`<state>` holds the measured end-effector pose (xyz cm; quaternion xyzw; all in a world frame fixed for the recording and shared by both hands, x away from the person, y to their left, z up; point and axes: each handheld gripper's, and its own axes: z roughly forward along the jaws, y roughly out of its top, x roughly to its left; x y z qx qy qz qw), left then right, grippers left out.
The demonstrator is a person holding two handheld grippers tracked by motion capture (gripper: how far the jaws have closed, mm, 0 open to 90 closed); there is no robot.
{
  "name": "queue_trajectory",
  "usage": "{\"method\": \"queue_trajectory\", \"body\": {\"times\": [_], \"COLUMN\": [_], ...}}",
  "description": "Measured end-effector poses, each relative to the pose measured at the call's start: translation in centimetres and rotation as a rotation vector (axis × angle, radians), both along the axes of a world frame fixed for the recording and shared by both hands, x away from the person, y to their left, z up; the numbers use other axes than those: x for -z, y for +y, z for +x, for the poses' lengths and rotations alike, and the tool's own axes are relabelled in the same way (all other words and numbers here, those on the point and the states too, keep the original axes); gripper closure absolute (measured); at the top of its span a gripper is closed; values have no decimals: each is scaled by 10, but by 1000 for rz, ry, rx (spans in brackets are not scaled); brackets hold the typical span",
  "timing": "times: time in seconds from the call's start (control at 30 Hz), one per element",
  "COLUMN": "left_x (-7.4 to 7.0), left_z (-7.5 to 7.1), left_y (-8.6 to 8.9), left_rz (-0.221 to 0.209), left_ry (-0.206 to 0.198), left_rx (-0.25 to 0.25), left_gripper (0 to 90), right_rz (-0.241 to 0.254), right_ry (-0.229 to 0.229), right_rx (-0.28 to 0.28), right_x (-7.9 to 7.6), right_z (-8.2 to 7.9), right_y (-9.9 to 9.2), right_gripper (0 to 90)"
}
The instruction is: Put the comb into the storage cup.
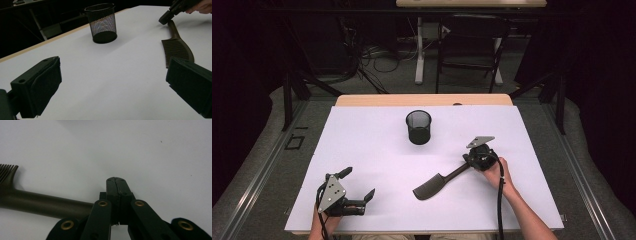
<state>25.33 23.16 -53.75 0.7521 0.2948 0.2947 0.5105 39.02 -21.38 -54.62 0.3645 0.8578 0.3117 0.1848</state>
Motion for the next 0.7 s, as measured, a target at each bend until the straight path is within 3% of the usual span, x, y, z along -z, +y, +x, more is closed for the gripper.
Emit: {"method": "queue_trajectory", "body": {"times": [0.7], "left_x": [0], "left_z": [0], "left_y": [0], "left_rz": [0], "left_ry": [-1], "left_rx": [-2], "left_gripper": [3], "right_rz": [-41], "right_ry": [69], "right_rx": [6], "right_x": [-3], "right_z": [-8], "right_y": [-4], "right_gripper": [900]}}
